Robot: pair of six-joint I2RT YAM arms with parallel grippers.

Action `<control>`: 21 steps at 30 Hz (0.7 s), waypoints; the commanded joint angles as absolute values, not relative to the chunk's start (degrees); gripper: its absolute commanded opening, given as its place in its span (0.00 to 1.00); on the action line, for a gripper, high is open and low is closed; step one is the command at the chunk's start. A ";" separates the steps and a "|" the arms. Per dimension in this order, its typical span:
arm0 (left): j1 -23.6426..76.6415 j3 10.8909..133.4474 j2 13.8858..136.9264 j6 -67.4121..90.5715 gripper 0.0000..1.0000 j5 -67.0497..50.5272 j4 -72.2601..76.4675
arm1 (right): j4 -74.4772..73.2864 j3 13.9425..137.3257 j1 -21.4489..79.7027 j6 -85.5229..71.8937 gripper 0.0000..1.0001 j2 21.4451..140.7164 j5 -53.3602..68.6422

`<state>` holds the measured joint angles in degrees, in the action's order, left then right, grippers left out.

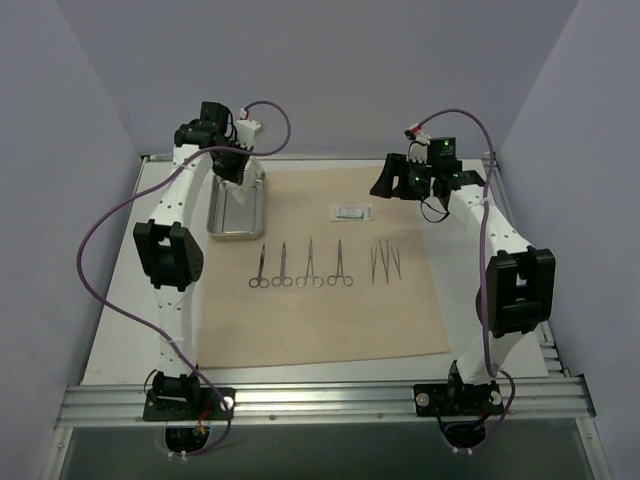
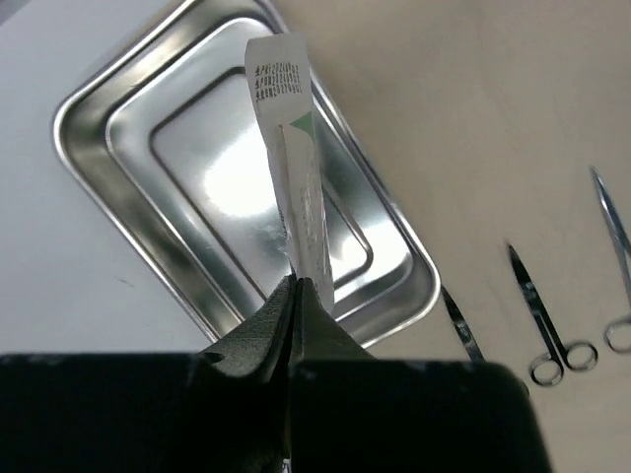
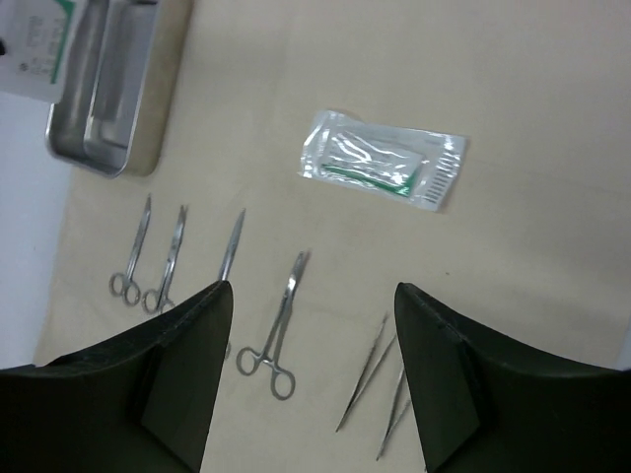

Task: Open and lay out the surgical kit
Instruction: Place the medical item in the surgical kit.

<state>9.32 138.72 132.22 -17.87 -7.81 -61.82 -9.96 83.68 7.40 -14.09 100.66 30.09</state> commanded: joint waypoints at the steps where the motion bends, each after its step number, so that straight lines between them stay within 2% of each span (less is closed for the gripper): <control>1: 10.10 139.15 124.90 -26.53 0.02 -22.04 -68.99 | -7.65 86.40 10.98 -5.03 0.63 94.84 39.37; 5: 13.61 130.27 116.83 -31.55 0.02 -26.89 -67.95 | -2.48 84.03 14.06 3.69 0.68 89.84 45.51; 6: 14.49 128.51 113.94 -33.21 0.02 -27.42 -67.68 | -0.20 81.41 14.06 3.78 0.74 88.69 47.09; 8: 17.48 126.39 111.89 -35.93 0.02 -29.79 -69.59 | 7.01 78.77 14.24 3.69 0.78 86.40 49.22; 15: 23.72 129.81 112.06 -37.44 0.02 -35.86 -76.46 | 10.11 79.63 14.33 4.66 0.76 89.64 56.50; 21: 27.42 130.96 111.45 -38.67 0.02 -37.26 -79.98 | 5.20 80.51 14.24 8.08 0.76 91.67 65.55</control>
